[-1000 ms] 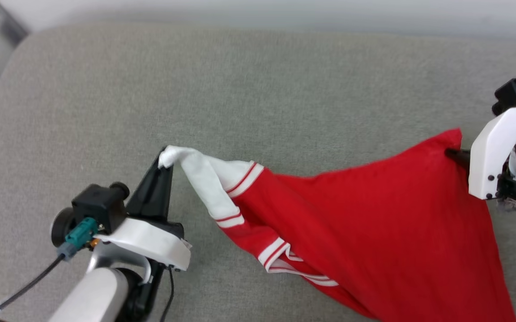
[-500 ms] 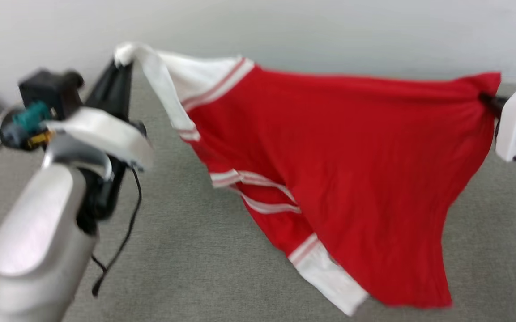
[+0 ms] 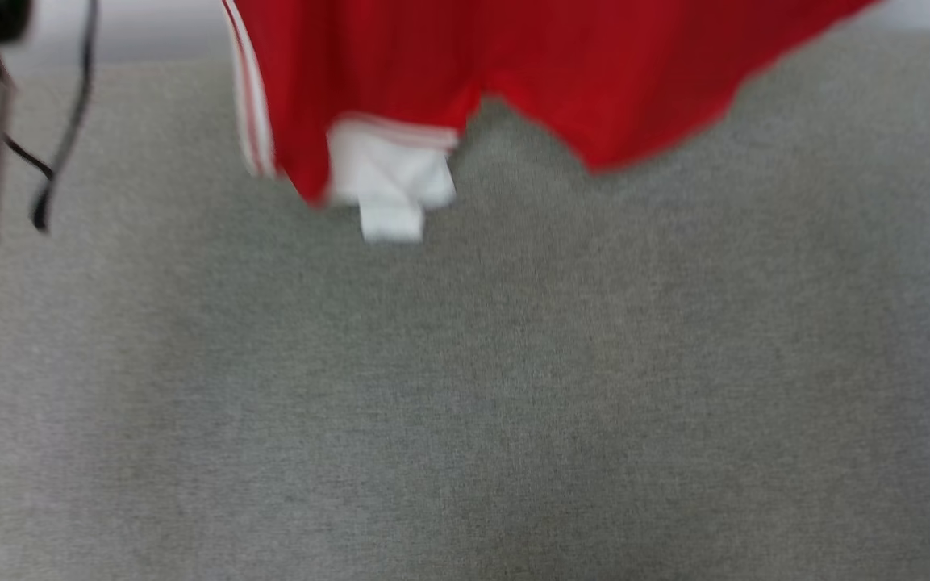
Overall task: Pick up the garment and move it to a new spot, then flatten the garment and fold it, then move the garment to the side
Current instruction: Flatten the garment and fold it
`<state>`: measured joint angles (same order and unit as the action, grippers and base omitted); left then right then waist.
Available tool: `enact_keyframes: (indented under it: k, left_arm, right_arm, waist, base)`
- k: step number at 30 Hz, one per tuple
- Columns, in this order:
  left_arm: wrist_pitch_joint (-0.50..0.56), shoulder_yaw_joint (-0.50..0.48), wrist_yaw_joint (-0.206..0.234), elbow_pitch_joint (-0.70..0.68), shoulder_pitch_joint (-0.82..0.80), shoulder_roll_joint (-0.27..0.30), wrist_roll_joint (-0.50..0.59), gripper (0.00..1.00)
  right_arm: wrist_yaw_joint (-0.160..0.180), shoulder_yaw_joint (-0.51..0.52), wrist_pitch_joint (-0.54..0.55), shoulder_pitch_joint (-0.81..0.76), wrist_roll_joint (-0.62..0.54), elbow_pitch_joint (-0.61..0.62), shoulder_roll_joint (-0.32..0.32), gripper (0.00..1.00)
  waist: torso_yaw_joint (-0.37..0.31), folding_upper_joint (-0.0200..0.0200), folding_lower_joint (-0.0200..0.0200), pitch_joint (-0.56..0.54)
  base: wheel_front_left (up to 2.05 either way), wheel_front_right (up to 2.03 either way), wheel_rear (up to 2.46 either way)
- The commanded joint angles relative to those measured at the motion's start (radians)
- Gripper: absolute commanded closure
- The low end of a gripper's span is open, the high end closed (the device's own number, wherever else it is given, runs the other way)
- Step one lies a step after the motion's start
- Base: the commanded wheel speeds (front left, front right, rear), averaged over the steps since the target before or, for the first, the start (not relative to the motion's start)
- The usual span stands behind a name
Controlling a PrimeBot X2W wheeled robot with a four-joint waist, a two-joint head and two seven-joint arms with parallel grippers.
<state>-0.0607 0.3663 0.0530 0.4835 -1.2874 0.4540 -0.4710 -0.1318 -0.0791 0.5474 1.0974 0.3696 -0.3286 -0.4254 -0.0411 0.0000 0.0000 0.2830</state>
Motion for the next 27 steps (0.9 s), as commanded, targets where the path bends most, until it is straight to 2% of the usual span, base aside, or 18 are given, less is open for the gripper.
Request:
enact_keyframes:
  k: [1,8,12,18,27]
  left_arm:
    - [-0.003,-0.01,0.001,0.012,-0.035,0.016,0.008,1.0]
    - [-0.005,-0.012,-0.018,0.062,-0.275,0.04,0.046,1.0]
    - [-0.009,-0.014,-0.022,0.082,-0.368,0.03,0.05,1.0]
    - [-0.042,-0.02,-0.026,0.143,-0.416,0.014,0.035,1.0]
    - [-0.12,-0.031,-0.052,0.276,-0.356,-0.02,-0.008,1.0]
  right_arm:
    - [0.002,0.009,-0.011,0.03,-0.013,-0.008,-0.005,1.0]
    - [0.002,0.005,-0.107,0.254,-0.042,-0.074,-0.02,1.0]
    - [0.002,-0.021,-0.164,0.376,-0.037,-0.138,-0.02,1.0]
    - [0.002,-0.094,-0.263,0.502,-0.008,-0.257,0.001,1.0]
    - [0.002,-0.23,-0.347,0.557,0.07,-0.407,0.0,1.0]
  waist:
    - [-0.015,0.0,0.0,0.082]
    - [-0.013,0.0,0.0,0.257]
    - [-0.004,0.0,0.0,0.355]
    - [0.002,0.0,0.0,0.443]
    - [0.017,0.0,0.0,0.477]
  base:
    - [0.0,0.0,0.0]
    - [0.0,0.0,0.0]
    - [0.0,0.0,0.0]
    - [0.0,0.0,0.0]
    - [0.0,0.0,0.0]
